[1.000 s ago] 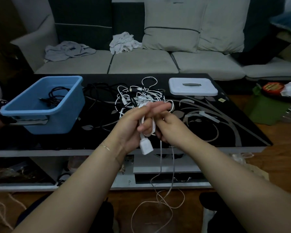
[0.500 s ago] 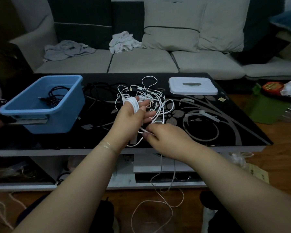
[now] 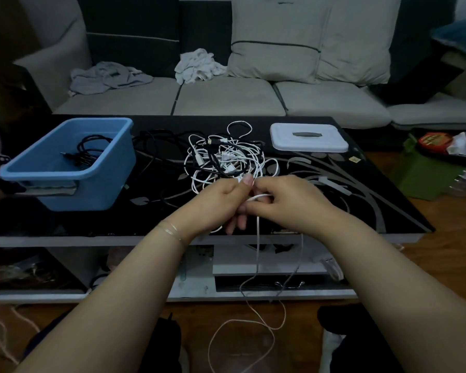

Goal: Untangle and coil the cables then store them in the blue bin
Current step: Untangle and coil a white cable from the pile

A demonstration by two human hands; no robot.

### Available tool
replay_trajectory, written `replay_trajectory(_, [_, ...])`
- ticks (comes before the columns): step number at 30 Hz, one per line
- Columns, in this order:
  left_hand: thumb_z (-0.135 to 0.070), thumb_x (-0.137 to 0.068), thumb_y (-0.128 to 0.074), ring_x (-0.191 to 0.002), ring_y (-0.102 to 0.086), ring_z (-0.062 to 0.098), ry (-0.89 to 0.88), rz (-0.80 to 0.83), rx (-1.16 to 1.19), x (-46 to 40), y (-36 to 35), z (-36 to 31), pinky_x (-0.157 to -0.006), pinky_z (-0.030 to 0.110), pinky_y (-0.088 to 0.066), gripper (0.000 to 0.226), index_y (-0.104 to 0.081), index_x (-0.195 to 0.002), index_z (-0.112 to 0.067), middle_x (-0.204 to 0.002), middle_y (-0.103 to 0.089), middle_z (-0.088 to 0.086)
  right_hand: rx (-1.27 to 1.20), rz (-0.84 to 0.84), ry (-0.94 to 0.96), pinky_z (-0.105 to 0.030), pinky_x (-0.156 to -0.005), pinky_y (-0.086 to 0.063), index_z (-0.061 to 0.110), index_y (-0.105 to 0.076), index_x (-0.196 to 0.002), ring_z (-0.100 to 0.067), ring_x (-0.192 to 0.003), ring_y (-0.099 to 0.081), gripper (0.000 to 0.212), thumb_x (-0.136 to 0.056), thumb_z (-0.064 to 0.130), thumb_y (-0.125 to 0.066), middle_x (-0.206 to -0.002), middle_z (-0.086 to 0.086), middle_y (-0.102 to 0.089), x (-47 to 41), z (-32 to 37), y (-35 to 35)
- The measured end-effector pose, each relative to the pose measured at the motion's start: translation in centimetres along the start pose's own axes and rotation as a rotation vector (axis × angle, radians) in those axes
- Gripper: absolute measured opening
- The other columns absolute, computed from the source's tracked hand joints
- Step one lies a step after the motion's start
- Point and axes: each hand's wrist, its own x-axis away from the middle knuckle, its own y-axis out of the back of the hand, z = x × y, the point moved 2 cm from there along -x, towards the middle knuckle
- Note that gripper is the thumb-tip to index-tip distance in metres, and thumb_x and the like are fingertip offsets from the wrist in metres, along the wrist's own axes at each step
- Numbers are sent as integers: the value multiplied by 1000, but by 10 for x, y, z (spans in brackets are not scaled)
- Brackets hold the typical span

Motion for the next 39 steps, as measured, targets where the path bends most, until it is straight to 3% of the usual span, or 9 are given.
replay_trajectory(4, [-50, -96, -41, -36, -31, 9, 0, 100, 168, 3, -4, -4, -38, 19, -28, 55, -51, -85, 3, -43, -35, -9, -210, -50, -3, -36, -63, -42, 34, -52, -74, -13, -67, -52, 11, -82, 42, -55, -65, 10, -55, -5, -14, -4])
replay_trajectory(8, [-20, -93, -58, -35, -29, 6, -22, 104, 258, 7, 1, -8, -37, 16, -24, 20, -49, -86, -3, -44, -35, -9, -514, -72, 68, -32, -64, -40, 17, -53, -77, -9, -68, -46, 26, -85, 42, -56, -70, -4, -54, -6, -11, -5])
replay_trajectory(13, [-29, -93, -49, -35, -32, 8, -72, 98, 319, 9, 2, -10, -39, 17, -23, 28, -59, -74, -11, -41, -39, -11, -827, -34, 78, -17, -53, -35, 15, -48, -75, -3, -54, -43, 24, -98, 10, -47, -58, 6, -50, -3, -4, -8])
replay_trajectory(18, [-37, -94, -46, -32, -25, 7, -27, 160, 506, 7, -3, -3, -36, 16, -24, 39, -60, -77, -5, -41, -27, -6, -977, -27, 42, -16, -52, -40, 7, -46, -79, -4, -49, -48, 24, -100, 13, -40, -51, 6, -56, -3, -6, -11])
replay_trajectory(24, [-34, -93, -39, -28, -23, 1, -88, 119, 826, 2, -13, -11, -39, 20, -12, 42, -68, -88, -4, -41, -46, -8, -1221, -195, -156, -22, -44, -32, 14, -53, -76, -12, -45, -38, 25, -100, 18, -45, -51, 1, -45, -10, -9, -20])
replay_trajectory(27, [-33, -90, -38, -27, -25, -2, -90, 64, 967, 1, -9, -17, -36, 16, -14, 42, -72, -86, -9, -48, -61, -3, -1095, -172, -150, -21, -42, -29, 20, -59, -78, -13, -43, -35, 31, -102, 17, -40, -48, 0, -42, -12, -10, -27])
replay_trajectory(30, [-27, -88, -43, -31, -29, -1, -94, -56, 1024, -3, 1, -15, -37, 12, -22, 39, -59, -111, 0, -90, -75, 1, -827, -115, -125, -24, -47, -31, 19, -49, -74, -5, -42, -37, 31, -103, 23, -38, -49, 7, -43, -10, -8, -37])
replay_trajectory(33, [-14, -89, -47, -40, -32, 2, -81, -170, 1002, -3, 12, -10, -43, 11, -27, 40, -50, -125, 6, -117, -69, 8, -561, -27, -65, -32, -58, -40, 26, -46, -71, -8, -52, -45, 31, -101, 30, -40, -56, 8, -47, -7, -1, -48])
replay_trajectory(39, [-4, -99, -41, -47, -50, 5, -12, -282, 836, -3, 11, -5, -45, 14, -40, 32, -43, -129, 6, -115, -70, 10, -217, 56, 10, -37, -65, -46, 22, -55, -101, -26, -77, -57, 23, -100, 37, -38, -79, 0, -59, -2, 10, -43])
